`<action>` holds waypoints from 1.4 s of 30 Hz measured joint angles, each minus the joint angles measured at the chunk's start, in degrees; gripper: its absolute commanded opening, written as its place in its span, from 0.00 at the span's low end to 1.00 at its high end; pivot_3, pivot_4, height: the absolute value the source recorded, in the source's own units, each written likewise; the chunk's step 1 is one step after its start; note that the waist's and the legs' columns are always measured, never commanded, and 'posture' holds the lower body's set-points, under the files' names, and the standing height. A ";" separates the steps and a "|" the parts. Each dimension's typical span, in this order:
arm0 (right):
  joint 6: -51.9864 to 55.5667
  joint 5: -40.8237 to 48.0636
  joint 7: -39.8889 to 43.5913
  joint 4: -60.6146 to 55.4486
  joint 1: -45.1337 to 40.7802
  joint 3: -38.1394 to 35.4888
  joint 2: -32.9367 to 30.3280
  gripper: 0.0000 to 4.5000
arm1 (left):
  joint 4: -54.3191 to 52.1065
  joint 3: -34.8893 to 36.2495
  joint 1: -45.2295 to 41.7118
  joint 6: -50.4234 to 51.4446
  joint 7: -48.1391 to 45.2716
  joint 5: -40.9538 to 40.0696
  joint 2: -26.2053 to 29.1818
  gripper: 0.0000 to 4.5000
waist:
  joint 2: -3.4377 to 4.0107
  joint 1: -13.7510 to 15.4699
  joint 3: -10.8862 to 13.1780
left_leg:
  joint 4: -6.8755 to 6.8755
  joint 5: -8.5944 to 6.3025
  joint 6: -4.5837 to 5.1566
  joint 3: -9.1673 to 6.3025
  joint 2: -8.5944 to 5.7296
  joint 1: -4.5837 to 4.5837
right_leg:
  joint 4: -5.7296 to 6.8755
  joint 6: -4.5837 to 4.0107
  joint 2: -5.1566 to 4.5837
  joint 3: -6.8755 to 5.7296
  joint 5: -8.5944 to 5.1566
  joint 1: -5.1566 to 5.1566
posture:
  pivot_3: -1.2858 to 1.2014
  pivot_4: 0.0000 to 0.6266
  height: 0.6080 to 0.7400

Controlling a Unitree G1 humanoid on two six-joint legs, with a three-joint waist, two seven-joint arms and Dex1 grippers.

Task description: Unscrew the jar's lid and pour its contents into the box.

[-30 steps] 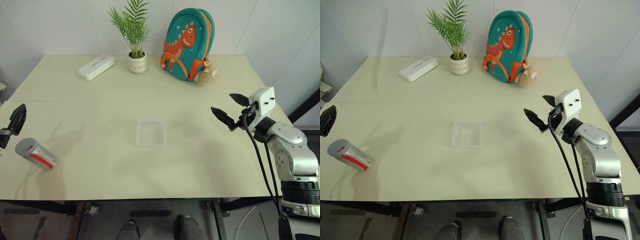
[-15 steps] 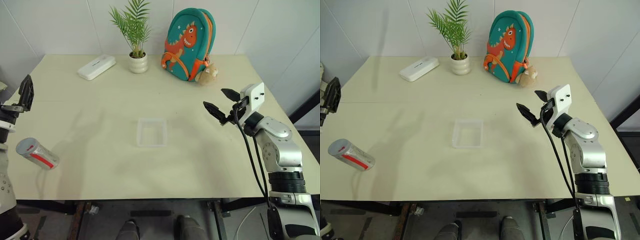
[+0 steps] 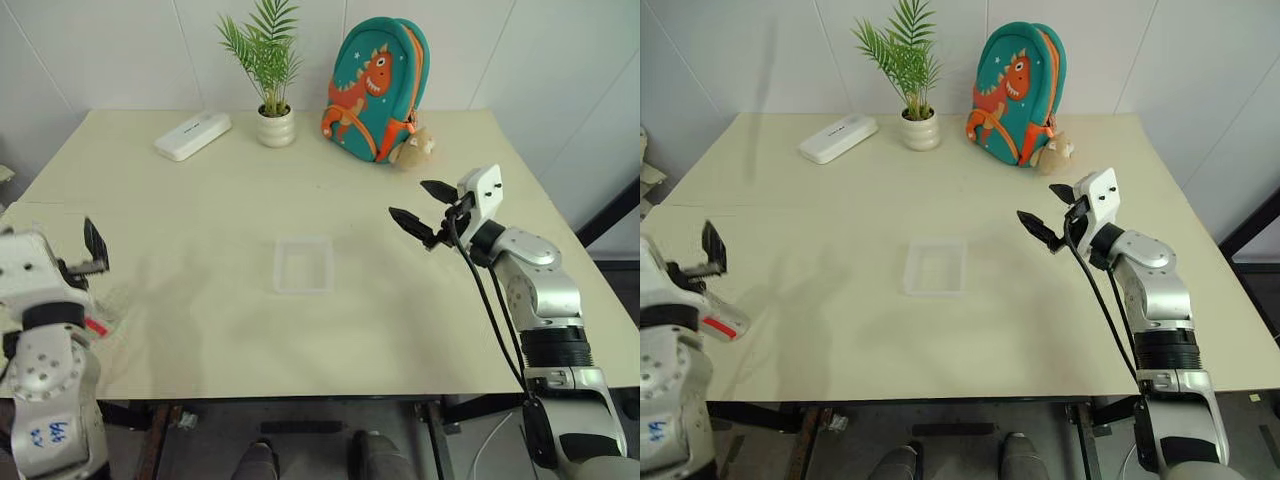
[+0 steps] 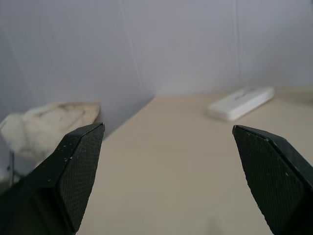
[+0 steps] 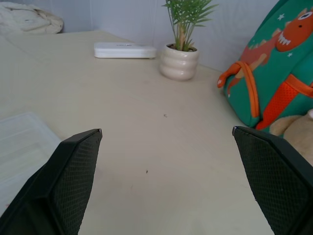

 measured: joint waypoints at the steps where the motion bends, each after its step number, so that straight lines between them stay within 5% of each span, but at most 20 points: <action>1: 0.00 -0.08 0.22 0.26 0.00 0.15 0.14 1.00 | -1.06 -0.46 0.86 -0.04 0.18 0.69 -0.74 0.99 | 0.00 0.02 0.00 | 0.07 0.00 0.00 0.00 -0.01 -0.02 | -0.05 -0.04 -0.01 0.00 0.00 0.04 | 0.52 0.24 1.00; 6: 0.18 0.46 2.23 0.24 0.64 0.10 -0.01 1.00 | -2.95 -4.33 5.86 -3.00 1.86 3.33 -8.15 0.99 | -0.01 0.22 -0.01 | 0.16 -0.03 0.08 0.03 0.00 -0.03 | -0.41 -0.43 -0.01 0.01 0.00 0.19 | 0.52 0.24 1.00; 26: 4.48 3.27 10.33 -2.62 4.35 0.05 -3.03 1.00 | -2.58 -10.83 10.48 -7.77 7.58 10.41 -21.06 0.99 | -0.01 1.33 -0.01 | 0.31 -0.07 0.27 0.33 -0.01 -0.09 | -0.78 -0.72 -0.01 0.26 0.06 0.20 | 0.52 0.24 1.00; 42: 9.34 11.79 26.51 -10.88 5.16 0.41 -7.55 1.00 | -0.79 -15.49 12.99 -9.87 14.89 12.80 -21.54 0.99 | -0.03 1.27 -0.02 | 0.41 -0.23 0.37 0.49 0.00 -0.10 | -0.92 -0.69 -0.01 0.40 0.08 0.21 | 0.52 0.24 1.00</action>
